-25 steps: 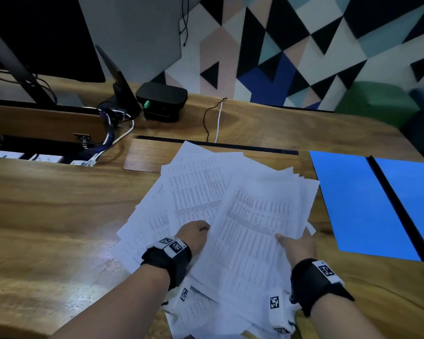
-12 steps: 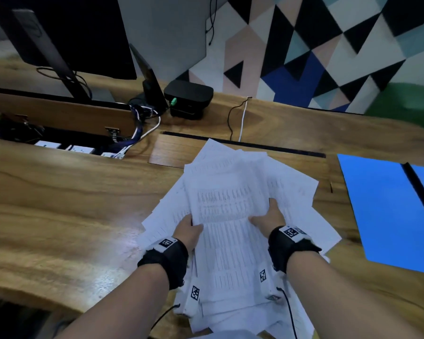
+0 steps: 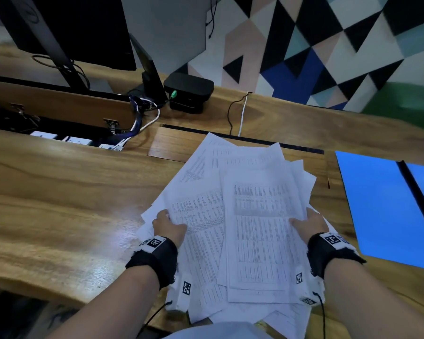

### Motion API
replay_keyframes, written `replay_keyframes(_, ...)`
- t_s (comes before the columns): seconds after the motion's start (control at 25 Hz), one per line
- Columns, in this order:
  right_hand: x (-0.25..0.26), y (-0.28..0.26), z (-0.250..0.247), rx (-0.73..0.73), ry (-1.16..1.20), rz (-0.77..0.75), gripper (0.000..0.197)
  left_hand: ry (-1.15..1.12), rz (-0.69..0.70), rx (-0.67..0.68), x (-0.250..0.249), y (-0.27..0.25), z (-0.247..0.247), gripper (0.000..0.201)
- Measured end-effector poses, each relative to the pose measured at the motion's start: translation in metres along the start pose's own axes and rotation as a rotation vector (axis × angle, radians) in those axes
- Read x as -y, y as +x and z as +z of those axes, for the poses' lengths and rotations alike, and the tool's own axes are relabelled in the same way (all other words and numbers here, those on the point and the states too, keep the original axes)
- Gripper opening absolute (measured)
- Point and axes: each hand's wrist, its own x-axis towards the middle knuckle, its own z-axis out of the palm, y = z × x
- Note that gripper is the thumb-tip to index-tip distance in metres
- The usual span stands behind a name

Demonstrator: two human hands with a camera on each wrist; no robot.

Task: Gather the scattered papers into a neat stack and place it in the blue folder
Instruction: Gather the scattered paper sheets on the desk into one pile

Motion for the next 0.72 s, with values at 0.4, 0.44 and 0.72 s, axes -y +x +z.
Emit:
replay_keyframes(0.4,-0.019,-0.022,-0.016,0.271,0.288,-0.159,0.066,-0.050,0.031,0.047,-0.028,-0.005,0.011,0.043)
replay_keyframes(0.44,-0.022,-0.021,-0.015,0.288,0.212,-0.124,0.062,-0.033,0.023,0.062,-0.033,-0.004,0.015,0.041)
replay_keyframes(0.72,-0.020,-0.032,0.024,0.262,0.268,-0.055,0.047,0.022,-0.025,0.222,-0.047,-0.029,0.050,0.057)
